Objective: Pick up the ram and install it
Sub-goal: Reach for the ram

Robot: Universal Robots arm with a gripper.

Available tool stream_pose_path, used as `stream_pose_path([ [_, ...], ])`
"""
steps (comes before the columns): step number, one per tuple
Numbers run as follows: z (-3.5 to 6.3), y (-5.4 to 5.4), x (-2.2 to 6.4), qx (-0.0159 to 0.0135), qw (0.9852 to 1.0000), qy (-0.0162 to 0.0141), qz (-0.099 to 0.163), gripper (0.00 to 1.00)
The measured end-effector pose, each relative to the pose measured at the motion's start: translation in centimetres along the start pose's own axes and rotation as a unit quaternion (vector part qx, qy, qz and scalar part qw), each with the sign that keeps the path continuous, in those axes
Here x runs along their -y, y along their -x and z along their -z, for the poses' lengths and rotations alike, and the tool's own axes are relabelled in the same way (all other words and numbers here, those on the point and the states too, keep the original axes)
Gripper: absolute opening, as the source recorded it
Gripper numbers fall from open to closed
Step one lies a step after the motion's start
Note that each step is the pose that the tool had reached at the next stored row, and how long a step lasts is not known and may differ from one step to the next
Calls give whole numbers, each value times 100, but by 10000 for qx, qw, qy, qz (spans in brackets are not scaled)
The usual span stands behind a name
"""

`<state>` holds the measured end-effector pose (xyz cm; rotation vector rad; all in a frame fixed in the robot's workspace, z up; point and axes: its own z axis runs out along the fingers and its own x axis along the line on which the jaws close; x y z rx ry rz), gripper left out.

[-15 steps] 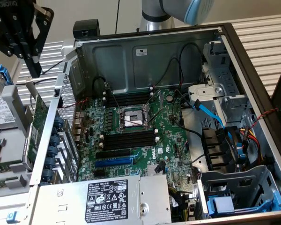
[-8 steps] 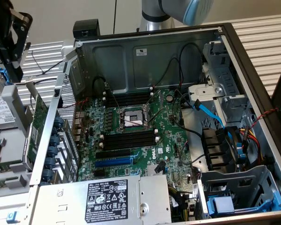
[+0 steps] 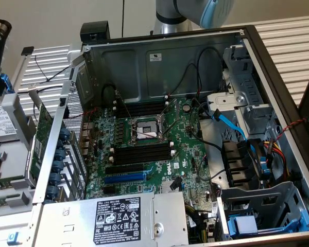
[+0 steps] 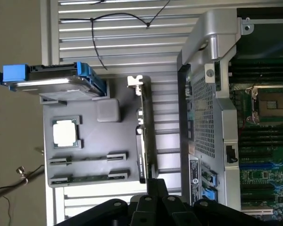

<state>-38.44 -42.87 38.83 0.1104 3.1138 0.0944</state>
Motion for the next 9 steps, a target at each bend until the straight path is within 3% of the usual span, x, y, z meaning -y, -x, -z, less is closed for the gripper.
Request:
stream_pose_path([
  [4,4,-170,26,0,10000,-1,1,11],
  [9,4,-362,40,1,10000,-30,1,11],
])
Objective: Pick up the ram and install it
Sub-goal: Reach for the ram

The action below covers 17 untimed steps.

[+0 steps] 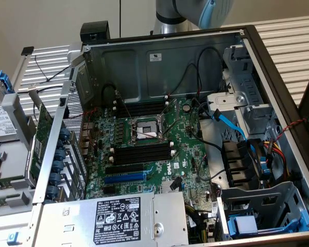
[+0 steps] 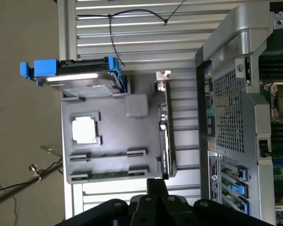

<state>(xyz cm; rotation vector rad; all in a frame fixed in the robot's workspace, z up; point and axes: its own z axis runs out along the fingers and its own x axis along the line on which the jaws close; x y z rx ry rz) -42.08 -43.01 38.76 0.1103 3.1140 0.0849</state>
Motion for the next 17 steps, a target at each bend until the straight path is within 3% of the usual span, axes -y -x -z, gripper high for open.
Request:
stream_pose_path([
  [8,-18,-354,27,0,10000,0,0,11],
  [13,-18,-530,40,0,10000,1,0,11],
  [17,-16,-602,45,-1,10000,4,0,11],
])
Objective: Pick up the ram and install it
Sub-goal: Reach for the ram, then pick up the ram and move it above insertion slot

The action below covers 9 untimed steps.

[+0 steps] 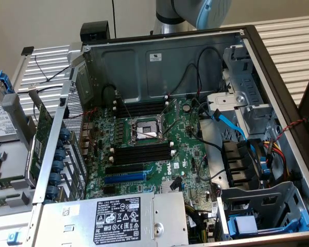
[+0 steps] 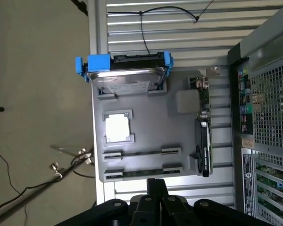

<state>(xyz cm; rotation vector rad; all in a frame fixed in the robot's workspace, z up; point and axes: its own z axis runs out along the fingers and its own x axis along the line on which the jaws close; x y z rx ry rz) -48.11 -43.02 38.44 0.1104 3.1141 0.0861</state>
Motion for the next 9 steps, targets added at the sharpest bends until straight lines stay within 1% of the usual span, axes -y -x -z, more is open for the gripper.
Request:
stream_pose_path([
  [9,0,0,0,0,10000,0,0,11],
])
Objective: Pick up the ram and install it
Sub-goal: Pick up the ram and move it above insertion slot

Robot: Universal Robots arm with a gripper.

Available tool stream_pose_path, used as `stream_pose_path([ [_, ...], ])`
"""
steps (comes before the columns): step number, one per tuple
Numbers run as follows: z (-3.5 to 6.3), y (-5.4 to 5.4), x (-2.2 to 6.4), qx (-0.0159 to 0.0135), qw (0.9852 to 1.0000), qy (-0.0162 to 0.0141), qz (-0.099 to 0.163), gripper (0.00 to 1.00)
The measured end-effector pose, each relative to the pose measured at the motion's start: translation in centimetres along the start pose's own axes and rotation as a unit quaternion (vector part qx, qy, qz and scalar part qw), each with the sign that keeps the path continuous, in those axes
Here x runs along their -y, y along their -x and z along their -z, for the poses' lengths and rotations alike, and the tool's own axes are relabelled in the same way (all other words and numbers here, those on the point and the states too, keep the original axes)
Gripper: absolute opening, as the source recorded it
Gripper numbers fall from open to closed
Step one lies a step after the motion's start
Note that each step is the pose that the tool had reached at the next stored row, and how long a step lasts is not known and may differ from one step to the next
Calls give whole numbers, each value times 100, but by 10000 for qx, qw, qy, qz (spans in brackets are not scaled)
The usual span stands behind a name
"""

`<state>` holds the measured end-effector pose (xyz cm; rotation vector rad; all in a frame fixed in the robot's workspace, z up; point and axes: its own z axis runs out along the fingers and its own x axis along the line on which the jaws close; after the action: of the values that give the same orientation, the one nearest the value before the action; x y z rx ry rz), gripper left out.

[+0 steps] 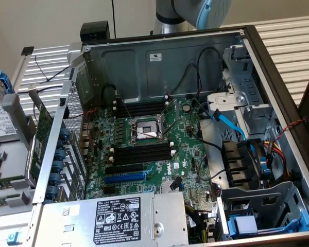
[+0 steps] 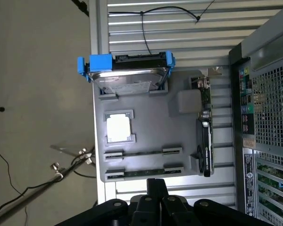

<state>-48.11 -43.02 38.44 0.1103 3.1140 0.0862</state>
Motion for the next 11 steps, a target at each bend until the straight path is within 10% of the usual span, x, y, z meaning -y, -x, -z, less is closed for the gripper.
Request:
stream_pose_path([
  [11,-1,-1,0,-15,9996,7,277,11],
])
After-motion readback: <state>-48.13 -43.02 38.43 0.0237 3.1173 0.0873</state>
